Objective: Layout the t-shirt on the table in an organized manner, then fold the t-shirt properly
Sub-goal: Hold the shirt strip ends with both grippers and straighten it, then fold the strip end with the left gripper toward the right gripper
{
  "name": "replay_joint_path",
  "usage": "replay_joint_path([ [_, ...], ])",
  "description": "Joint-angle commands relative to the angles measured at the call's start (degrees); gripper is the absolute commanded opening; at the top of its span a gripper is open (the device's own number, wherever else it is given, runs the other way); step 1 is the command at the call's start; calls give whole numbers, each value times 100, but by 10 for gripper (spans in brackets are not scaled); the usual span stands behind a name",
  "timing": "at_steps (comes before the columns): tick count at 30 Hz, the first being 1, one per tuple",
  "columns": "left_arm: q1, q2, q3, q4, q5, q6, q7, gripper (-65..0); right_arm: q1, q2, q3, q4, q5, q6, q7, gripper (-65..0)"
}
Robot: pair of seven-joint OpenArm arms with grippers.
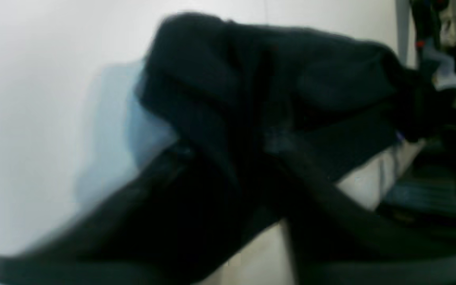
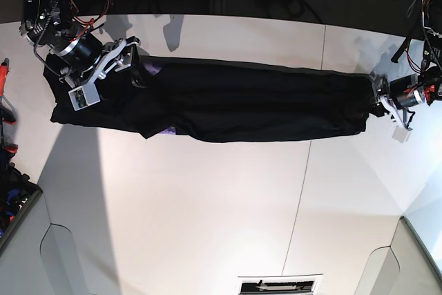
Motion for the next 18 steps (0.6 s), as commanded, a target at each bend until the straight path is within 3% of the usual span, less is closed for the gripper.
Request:
replay_joint_path([
  [1,-50,-105,0,22,136,56,168,-650,44,46,17,101,87,-4,168,-199],
  [3,-96,-136,0,24,245,56,-35,-650,46,46,17,98,85,-4,192,-199],
  [8,-496,-236,-439,66,1633,56,-1003,-650,42,46,17,101,61,-4,197,-199],
  [13,-1167,-542,-752,66,2345,56,-1027,-650,59,46,17,101,66,-2,205,-199],
  [18,-1305,-754,-750,778,2168,56,-533,-650,74,44,17,101,63,-2,229,-199],
])
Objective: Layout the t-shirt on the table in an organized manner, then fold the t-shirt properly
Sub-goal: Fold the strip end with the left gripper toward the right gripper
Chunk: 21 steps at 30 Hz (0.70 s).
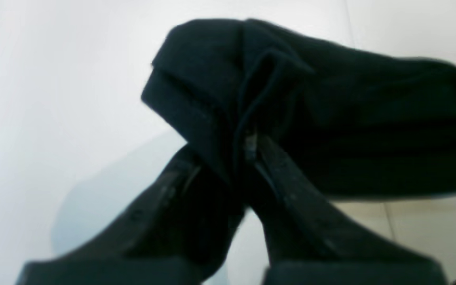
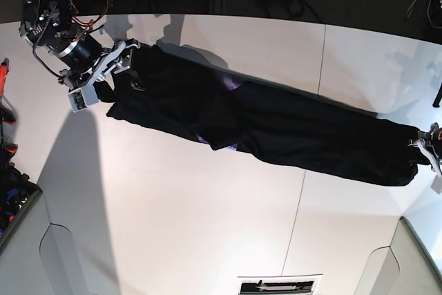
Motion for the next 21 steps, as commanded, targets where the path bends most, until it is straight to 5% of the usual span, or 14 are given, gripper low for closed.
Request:
replay_joint_path([
  [1,-70,-103,-33,380,-289,-76,61,-650,44,44,17,101,83,-2,170,-199],
  [9,802,579,212,3307,-581,-76,262,-650,42,39,17,101,79,-2,177,-199],
  [15,894,1320,1316,3484,520,-76,-146,-650,39,-133,17,98,-175,-4,168,-199],
  [16,892,1471,1486,3436,855,-76,-289,-627,42,-146,17,98,-153,-4,168,-199],
  [21,894,1947,2061,2929,1598,-76,-723,-261,44,-155,157,109,-175,-22,184,-201],
])
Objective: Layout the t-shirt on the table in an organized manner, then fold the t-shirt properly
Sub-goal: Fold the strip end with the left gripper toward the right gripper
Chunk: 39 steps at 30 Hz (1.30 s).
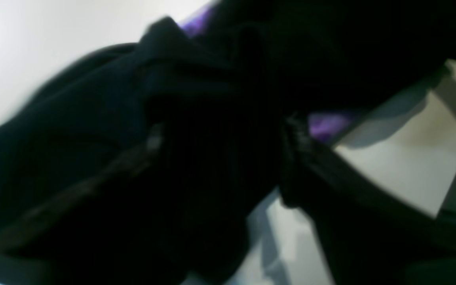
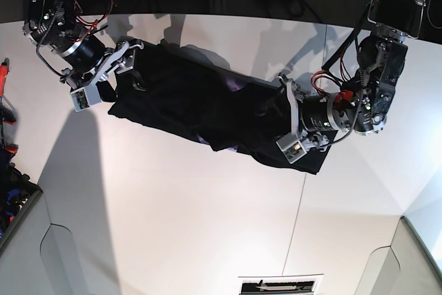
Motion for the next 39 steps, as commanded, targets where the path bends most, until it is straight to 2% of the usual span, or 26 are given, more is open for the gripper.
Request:
replay_joint_path([
  [1,-125,-15,0,2,-72,-23,-133,-254,59,20,173,125,72,-26,168,-201],
  [4,-129,118,35,-48,-219,-23,-4,-254,111,-129,846,136,275,-109,157,-201],
  [7,-151,122,35,-28,-774,-23,17,-255,107,-232,1449,125,448,-109,74,-201],
  [10,-160,122,35,-31,-1204,-23,17,-255,-28,-225,1628,-2,520,-105,63,-201],
  [18,-205,249,31,-31,-1482,-23,92,-255,127,-227,1362,-1211,691,-101,251,-201],
  [21,-203,249,31,-31,-1902,-23,341,-255,234,-260,1156,-1526,824,-13,256,-201],
  [26,-205,249,31,-31,-2660,-23,651,-255,433,-739,894,-1585,813,7,249,-201],
  [29,-205,247,31,-31,-2730,-23,750,-255,538,-1016,756,-1585,767,9,243,-201],
  [34,-205,229,20,-31,-2712,-23,793,-255,640,-1259,671,-1585,625,22,269,-203],
  [35,-205,227,15,-31,-2712,-23,793,-255,669,-1281,671,-1585,520,2,280,-221],
  [36,-205,212,-15,-31,-2719,-23,793,-255,697,-1298,671,-1585,424,0,278,-270],
  [37,-205,205,-59,-31,-2719,-23,793,-255,715,-1303,671,-1585,361,0,280,-357],
  [39,-205,199,-216,-26,-2765,-23,793,-255,732,-1298,673,-1585,251,0,282,-600],
])
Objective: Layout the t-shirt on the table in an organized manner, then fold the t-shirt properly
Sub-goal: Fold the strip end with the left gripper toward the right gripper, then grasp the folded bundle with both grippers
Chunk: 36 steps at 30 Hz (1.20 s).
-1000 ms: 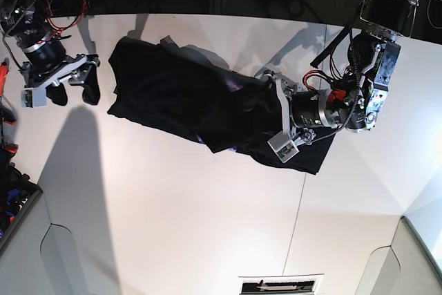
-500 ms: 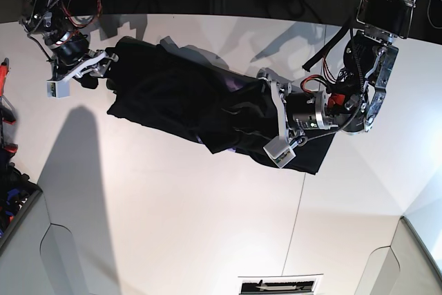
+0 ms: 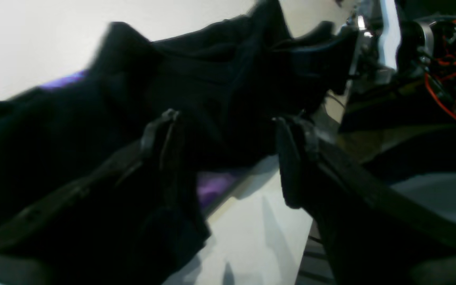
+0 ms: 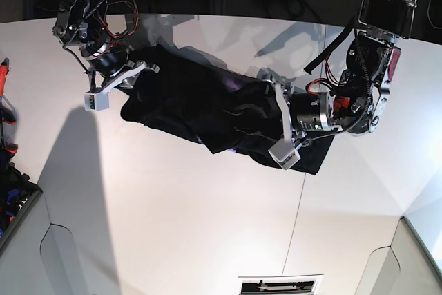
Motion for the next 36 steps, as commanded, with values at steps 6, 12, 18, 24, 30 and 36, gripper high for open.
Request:
replay_joint_path([
  [6,-125,-74,-1003,444,-444,-28,122,-255,136,345,192,81,-170,-17,190,-650],
  [12,-122,-481,-1628,509,-459,-28,122,-255,136,1005,1110,83,-107,-17,216,-650],
  [18,-7,-656,-1596,304,-280,-28,26,-255,151,1665,1982,146,1235,9,31,-650],
  [24,190,-468,-1191,-796,79,-28,-367,-256,426,1408,2065,872,1891,153,-450,-650],
  [30,177,-101,-232,-1478,798,-28,-835,-257,728,487,1215,1445,1722,153,-439,-650],
  [36,160,352,221,-1561,1368,-28,-1117,-257,737,-348,-291,1263,844,153,-483,-560],
])
